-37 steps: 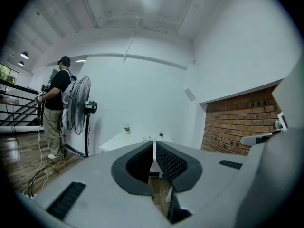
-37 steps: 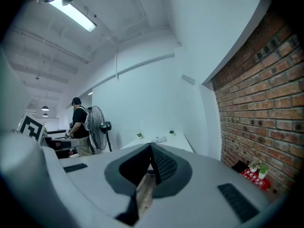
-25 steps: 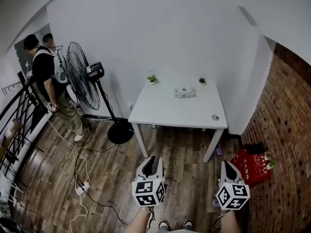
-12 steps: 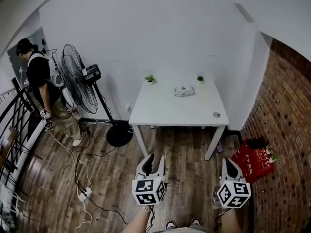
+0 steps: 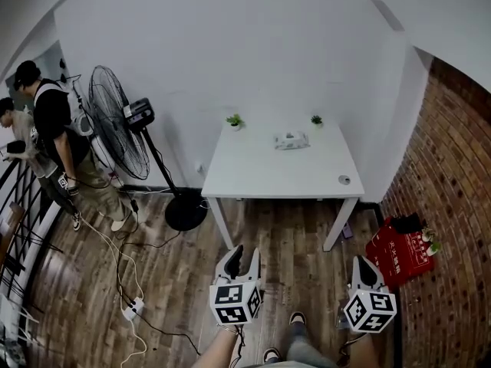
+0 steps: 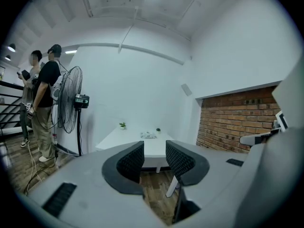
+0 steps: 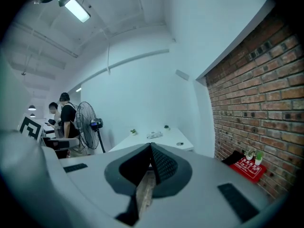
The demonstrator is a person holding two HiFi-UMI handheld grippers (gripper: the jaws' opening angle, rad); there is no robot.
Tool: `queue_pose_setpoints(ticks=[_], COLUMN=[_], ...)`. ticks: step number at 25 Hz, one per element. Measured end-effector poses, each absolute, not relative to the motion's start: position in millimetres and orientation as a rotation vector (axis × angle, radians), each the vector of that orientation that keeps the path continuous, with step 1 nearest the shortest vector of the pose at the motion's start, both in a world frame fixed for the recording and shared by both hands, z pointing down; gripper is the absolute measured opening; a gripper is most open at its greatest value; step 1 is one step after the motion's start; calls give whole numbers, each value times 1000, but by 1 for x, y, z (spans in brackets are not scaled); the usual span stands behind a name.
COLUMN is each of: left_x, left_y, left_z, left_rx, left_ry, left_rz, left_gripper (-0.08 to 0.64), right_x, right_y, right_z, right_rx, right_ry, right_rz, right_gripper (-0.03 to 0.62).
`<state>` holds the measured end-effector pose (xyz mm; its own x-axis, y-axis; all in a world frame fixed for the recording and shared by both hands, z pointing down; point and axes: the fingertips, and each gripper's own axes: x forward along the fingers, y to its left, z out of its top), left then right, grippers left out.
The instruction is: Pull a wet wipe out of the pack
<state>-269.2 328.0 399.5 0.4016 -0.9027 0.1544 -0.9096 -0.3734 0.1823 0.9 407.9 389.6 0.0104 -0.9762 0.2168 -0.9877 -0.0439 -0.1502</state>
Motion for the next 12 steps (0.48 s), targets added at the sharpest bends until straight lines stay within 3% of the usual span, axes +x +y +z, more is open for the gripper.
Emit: queue_pose_setpoints(ticks=[12], left_x=[-257], left_y=[238], left_z=[408], left_rx=[2368], left_ry=[-1658], left_rz=[39], left_gripper=[143], right_x=[16], right_y=[314], right_z=[393], right_rx=[2122], right_ry=[-2163], right_rz=[386], right_gripper=[2])
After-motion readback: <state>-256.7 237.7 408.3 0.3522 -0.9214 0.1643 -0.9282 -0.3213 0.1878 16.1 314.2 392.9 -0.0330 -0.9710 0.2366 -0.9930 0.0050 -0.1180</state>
